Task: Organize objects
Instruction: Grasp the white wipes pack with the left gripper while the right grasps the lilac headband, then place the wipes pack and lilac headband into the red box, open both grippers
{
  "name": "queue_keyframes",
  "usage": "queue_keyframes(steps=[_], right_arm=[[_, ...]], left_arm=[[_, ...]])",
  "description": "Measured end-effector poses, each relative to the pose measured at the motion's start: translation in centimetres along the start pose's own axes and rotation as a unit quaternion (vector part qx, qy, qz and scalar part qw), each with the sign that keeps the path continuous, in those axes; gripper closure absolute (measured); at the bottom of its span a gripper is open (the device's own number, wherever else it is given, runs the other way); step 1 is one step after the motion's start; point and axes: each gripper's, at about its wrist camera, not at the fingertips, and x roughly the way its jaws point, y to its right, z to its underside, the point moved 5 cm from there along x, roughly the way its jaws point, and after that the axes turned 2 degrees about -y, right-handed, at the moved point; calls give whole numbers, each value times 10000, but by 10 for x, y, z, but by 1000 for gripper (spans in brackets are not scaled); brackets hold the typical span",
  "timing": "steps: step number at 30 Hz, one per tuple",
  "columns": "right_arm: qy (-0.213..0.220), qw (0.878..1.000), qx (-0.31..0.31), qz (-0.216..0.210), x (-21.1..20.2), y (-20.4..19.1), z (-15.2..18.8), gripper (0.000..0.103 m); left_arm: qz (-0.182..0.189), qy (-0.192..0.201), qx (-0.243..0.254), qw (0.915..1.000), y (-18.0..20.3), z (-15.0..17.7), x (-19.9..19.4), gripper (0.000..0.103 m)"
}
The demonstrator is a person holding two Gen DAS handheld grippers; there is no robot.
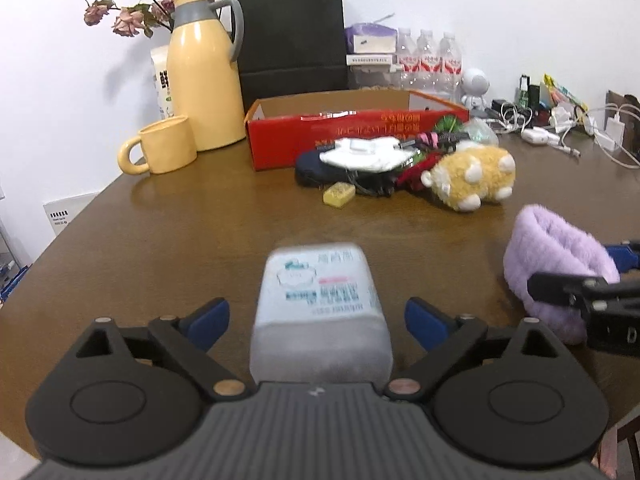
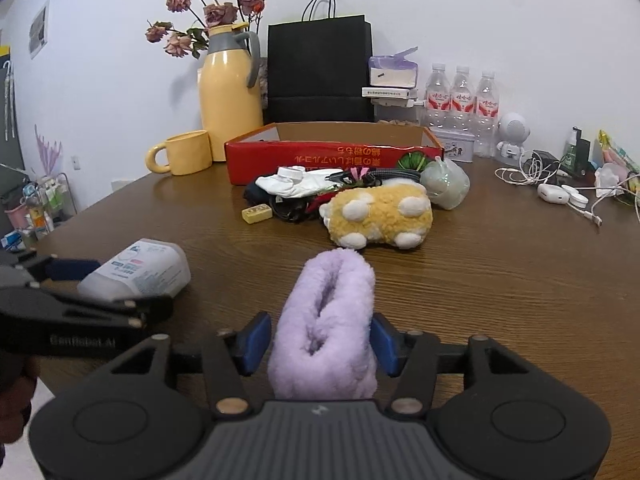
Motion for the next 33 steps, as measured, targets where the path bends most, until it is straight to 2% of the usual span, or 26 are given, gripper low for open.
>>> queue_keyframes(steps=[1, 2, 3, 4, 5, 7, 10, 13, 16, 18, 21, 23, 25, 29, 31, 33], right_arm=[[-13, 10000, 15, 21, 0, 1, -1, 48], [-49, 10000, 37, 23, 0, 2, -2, 48], [-97, 9999, 53, -6, 1, 3, -2, 54], [-137, 9999, 71, -78, 1, 5, -3, 75], [-139, 9997, 117, -138, 1, 6, -4, 77], [-99, 9997, 154, -158, -1, 8, -10, 77], [115, 9997, 83, -219, -3, 17, -36, 77], [298, 9992, -104, -252, 5, 32, -78, 77], [499, 9976, -367, -313, 23, 45, -132, 77], [537, 9969, -458, -360, 50, 56, -174, 76], [227, 9982, -248, -503, 111, 75, -230, 76], [19, 9991, -178, -374, 160, 90, -263, 76], [-252, 9994, -183, -152, 215, 102, -285, 76], [-841, 9952, -401, 291, 315, 118, -297, 76], [-1092, 9913, -457, 576, 352, 127, -295, 75], [-1254, 9891, -399, 659, 373, 135, -293, 70]], left_arm=[[70, 4, 39, 10000, 1, -2, 0, 26], [89, -51, 50, 9999, 1, -2, 2, 36], [97, -73, 12, 9999, 0, -3, 4, 36], [120, -87, -24, 9999, -1, -4, 4, 36], [141, -108, -53, 9998, -2, -5, 4, 36], [273, -78, -140, 9995, -4, -11, 2, 37], [481, 228, -147, 9985, -11, -40, -2, 37], [636, 513, -75, 9966, -21, -86, 6, 37], [763, 684, -48, 9947, -32, -145, 28, 37], [779, 722, -56, 9943, -36, -187, 53, 36], [633, 401, -102, 9971, -36, -241, 114, 36], [309, 157, -91, 9994, -35, -268, 167, 36], [55, -105, 190, 9997, -33, -280, 222, 36], [-495, -738, 146, 9959, -42, -290, 324, 36], [-568, -1026, 136, 9930, -44, -289, 351, 36], [-502, -1390, 158, 9889, -42, -288, 367, 35]])
